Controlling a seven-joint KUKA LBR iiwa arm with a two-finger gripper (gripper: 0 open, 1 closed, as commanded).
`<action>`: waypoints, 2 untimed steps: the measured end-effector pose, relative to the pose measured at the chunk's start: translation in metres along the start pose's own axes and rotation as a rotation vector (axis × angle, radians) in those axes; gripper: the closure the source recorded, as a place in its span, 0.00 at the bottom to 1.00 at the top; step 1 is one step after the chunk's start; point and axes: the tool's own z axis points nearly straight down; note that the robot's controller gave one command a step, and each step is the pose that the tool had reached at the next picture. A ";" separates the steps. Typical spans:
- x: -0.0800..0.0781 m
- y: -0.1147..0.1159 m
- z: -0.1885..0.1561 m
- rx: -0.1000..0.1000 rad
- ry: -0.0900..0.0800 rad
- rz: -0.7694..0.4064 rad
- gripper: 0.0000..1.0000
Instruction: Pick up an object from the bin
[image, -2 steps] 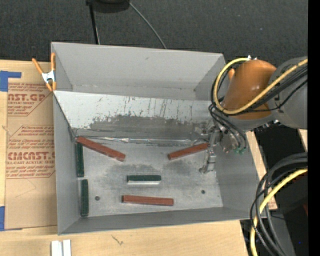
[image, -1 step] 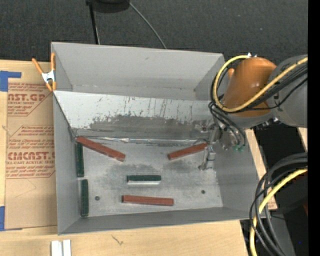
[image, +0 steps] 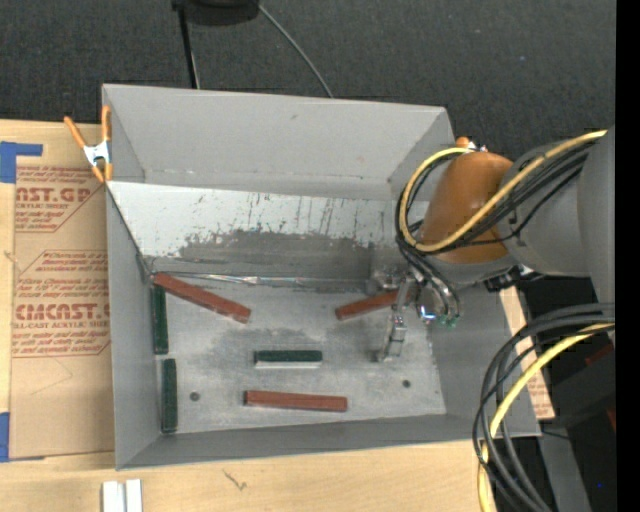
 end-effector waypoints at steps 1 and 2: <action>-0.006 0.000 -0.004 0.002 -0.007 -0.062 1.00; -0.006 0.001 -0.004 0.002 -0.007 -0.069 1.00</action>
Offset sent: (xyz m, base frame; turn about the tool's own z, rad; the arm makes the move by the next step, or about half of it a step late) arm 0.0000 0.0000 0.0000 0.0000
